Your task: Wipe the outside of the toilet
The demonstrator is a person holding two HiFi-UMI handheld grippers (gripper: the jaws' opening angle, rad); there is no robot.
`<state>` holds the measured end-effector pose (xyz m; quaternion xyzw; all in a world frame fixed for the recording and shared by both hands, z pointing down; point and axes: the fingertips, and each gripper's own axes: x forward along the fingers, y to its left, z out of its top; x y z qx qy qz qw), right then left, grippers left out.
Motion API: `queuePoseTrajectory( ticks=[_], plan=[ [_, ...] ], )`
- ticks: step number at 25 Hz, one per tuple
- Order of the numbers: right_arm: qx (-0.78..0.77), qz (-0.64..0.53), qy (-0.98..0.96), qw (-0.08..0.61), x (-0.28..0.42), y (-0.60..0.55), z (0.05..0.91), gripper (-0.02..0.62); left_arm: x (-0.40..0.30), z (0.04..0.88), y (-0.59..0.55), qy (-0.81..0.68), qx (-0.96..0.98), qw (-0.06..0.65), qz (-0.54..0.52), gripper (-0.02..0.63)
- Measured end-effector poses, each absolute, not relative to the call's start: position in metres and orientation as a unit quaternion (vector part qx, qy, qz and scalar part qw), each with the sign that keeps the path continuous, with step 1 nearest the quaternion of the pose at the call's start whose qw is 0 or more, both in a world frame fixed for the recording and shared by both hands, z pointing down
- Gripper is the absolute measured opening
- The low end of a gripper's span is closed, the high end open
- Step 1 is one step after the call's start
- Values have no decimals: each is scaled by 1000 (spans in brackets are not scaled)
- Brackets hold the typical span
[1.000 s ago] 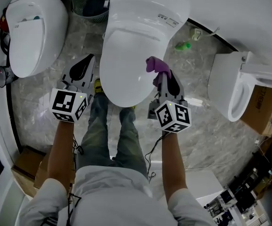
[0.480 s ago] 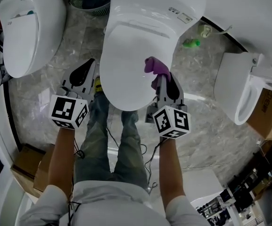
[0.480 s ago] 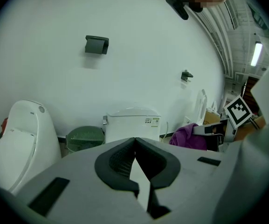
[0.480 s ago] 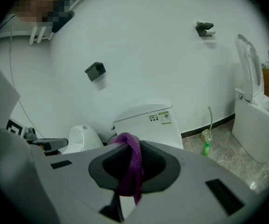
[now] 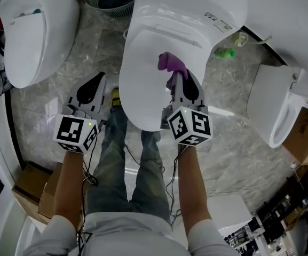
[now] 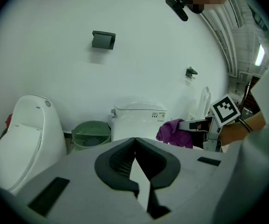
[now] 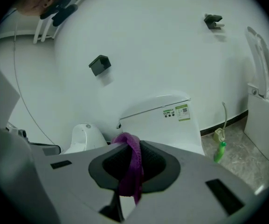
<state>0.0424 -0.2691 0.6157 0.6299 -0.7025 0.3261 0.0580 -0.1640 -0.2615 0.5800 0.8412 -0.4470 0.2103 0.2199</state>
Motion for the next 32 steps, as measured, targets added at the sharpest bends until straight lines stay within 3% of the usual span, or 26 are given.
queuePoseTrajectory(
  ticks=[17,32],
  plan=[
    [567,348,-744,69,-52,-348,687,57,-187,612,-275,-448,832,233,227,12],
    [640,340,-673,149,23,-346,733,57,-161,634,-268,-429,837,242,239,12]
  ],
)
